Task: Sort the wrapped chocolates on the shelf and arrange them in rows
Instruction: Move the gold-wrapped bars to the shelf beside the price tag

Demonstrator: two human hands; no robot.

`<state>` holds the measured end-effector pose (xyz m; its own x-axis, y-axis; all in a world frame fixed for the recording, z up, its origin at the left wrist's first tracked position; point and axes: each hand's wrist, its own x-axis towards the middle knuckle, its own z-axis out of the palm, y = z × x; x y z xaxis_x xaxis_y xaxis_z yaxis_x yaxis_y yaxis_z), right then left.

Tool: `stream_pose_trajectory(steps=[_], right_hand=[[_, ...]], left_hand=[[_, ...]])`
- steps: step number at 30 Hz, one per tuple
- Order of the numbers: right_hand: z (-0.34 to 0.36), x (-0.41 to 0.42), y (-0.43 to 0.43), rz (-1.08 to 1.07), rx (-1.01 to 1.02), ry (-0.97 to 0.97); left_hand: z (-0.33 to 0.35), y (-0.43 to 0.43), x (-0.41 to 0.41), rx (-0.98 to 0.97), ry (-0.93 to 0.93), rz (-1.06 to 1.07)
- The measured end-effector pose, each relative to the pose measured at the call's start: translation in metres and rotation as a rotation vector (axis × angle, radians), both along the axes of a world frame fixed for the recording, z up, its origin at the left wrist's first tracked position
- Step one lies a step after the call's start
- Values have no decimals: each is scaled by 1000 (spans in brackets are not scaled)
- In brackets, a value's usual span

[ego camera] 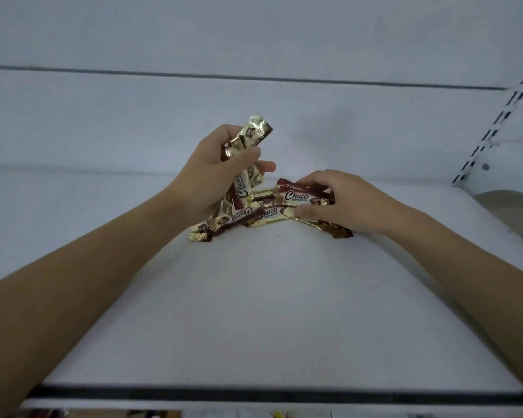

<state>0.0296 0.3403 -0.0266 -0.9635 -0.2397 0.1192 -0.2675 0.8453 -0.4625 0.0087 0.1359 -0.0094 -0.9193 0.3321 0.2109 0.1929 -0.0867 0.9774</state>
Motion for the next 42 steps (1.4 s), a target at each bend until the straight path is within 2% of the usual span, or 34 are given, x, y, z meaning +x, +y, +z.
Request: stream_pose_trajectory(steps=[2, 6, 9, 13, 16, 21, 22, 24, 26, 29, 31, 32, 34, 37, 42], right_hand=[[2, 2, 1, 14, -39, 30], [7, 5, 4, 8, -158, 38], [14, 8, 5, -42, -327, 23], [19, 12, 4, -44, -600, -41], [19, 12, 3, -19, -785, -63], [15, 7, 7, -39, -891, -84], [14, 7, 7, -55, -916, -100], [13, 6, 5, -74, -966, -137], [12, 6, 4, -63, -1005, -163], [9, 7, 2, -77, -961, -146], [8, 7, -1, -99, -926, -117], [8, 7, -1, -108, -917, -105], [9, 8, -1, -129, -906, -87], [8, 8, 0, -148, -880, -70], [7, 9, -1, -155, -855, -45]], left_hand=[[4, -4, 0, 33, -40, 26], [12, -10, 1, -127, -22, 136], [17, -13, 2, -174, -76, 180], [19, -12, 3, -91, -221, 191], [18, -8, 7, 9, -253, 173], [19, -4, 9, 90, -265, 128], [20, -6, 9, 53, -269, 86], [25, -12, 11, -148, -217, -8], [30, -21, 13, -467, -60, -32], [32, -30, 11, -949, 260, -95], [29, -31, 11, -1203, 316, -183], [27, -30, 12, -1286, 279, -228], [23, -26, 16, -1390, 208, -305], [18, -21, 19, -1475, 215, -314], [13, -18, 18, -1387, 203, -385]])
